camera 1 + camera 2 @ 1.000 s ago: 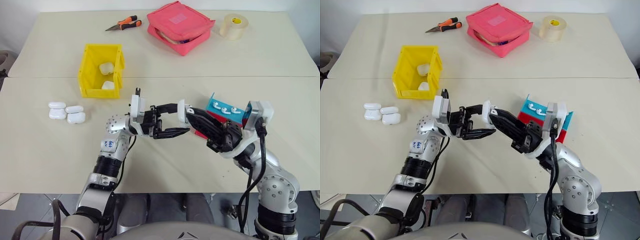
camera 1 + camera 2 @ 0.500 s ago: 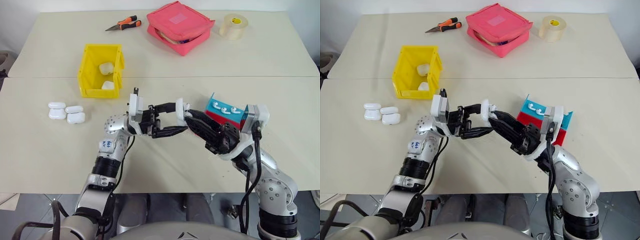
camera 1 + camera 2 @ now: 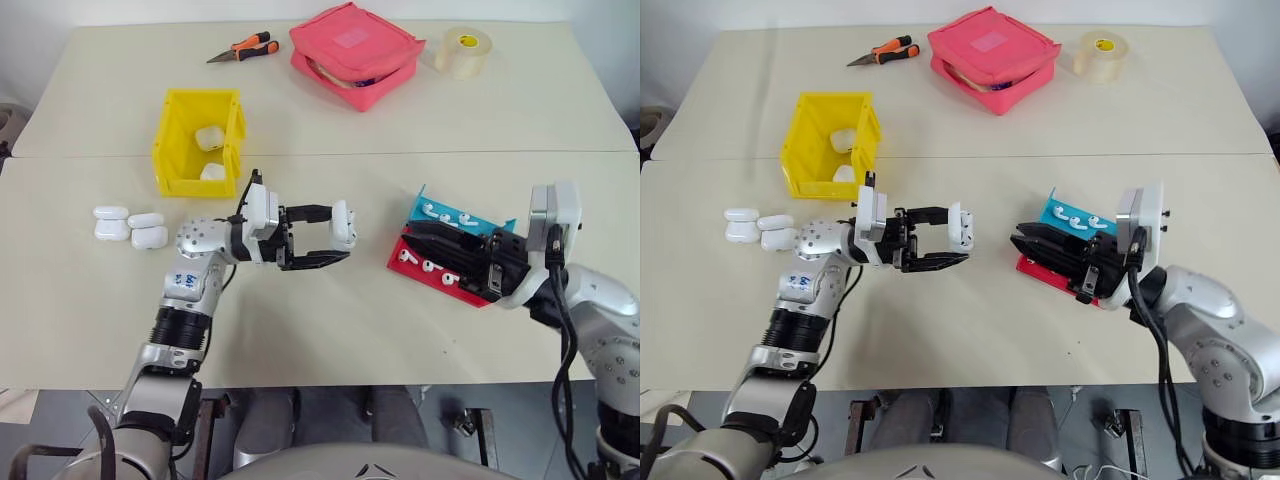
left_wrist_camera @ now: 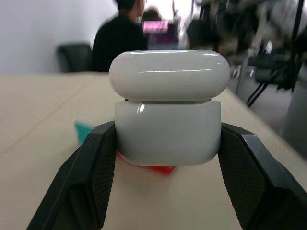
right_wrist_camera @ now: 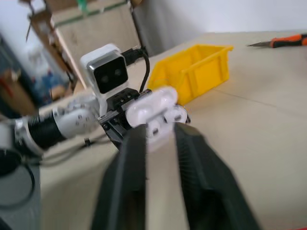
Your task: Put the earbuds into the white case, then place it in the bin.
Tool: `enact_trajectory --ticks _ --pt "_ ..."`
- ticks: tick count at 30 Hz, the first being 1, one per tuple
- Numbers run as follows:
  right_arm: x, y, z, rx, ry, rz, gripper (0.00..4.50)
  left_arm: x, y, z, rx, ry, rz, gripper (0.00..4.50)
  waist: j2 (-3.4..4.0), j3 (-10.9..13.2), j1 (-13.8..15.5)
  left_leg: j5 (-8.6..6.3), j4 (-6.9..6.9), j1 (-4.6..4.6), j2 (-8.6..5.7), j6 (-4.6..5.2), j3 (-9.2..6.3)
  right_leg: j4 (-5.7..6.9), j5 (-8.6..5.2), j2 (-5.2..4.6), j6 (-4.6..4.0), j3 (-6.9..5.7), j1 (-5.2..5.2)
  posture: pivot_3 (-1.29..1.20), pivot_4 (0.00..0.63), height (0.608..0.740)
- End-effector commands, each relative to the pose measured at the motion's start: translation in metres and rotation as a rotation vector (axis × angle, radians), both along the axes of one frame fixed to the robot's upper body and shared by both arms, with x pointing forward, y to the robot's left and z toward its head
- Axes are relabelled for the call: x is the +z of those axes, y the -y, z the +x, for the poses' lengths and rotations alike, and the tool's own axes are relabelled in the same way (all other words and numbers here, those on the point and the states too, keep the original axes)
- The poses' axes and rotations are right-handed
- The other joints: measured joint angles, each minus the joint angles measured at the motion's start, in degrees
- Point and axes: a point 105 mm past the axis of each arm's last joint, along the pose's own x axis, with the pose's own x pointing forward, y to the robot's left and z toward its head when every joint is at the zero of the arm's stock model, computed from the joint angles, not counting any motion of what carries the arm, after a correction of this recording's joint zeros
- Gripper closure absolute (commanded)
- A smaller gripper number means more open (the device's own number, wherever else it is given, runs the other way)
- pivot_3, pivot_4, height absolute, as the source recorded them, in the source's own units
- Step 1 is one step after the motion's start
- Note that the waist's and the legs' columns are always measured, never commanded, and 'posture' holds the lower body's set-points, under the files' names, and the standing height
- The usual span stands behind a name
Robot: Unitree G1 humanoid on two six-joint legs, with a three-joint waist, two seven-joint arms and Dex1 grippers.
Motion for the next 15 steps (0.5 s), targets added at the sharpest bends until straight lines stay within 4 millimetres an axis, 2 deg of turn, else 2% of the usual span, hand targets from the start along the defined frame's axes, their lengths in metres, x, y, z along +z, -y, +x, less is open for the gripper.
enact_trajectory --ticks 1,7,10,15 --pt "-0.002 -0.014 -0.001 0.073 0.027 -0.131 4.47 0.003 0.005 -0.001 -0.011 0.076 0.103 1.72 0.00 0.0 0.1 -0.01 0.01 0.00 -0.01 0.01 -0.01 0.01 0.00 -0.01 0.00 0.00 0.01 0.00 0.150 0.740" --pt "-0.004 -0.037 0.010 0.121 0.026 -0.182 4.47 0.001 0.013 -0.006 -0.047 0.102 0.123 1.72 -0.04 0.0 0.0 -0.01 -0.01 -0.07 -0.03 0.02 -0.06 -0.07 0.00 -0.03 0.00 -0.04 -0.02 0.00 0.150 0.740" --pt "-0.011 -0.048 0.027 0.095 0.029 -0.254 4.47 0.000 0.019 -0.010 -0.055 0.102 0.110 1.72 -0.03 0.0 -0.1 -0.01 0.01 -0.07 0.00 0.01 -0.06 -0.04 0.00 -0.02 0.00 -0.05 -0.03 0.00 0.150 0.740" --pt "-0.023 -0.043 0.032 0.086 0.004 -0.340 4.47 -0.003 0.020 -0.012 -0.059 0.107 0.103 1.72 -0.04 0.0 0.1 -0.01 0.01 -0.08 -0.03 0.01 -0.09 -0.04 0.00 -0.03 0.00 -0.08 -0.04 0.00 0.150 0.740"
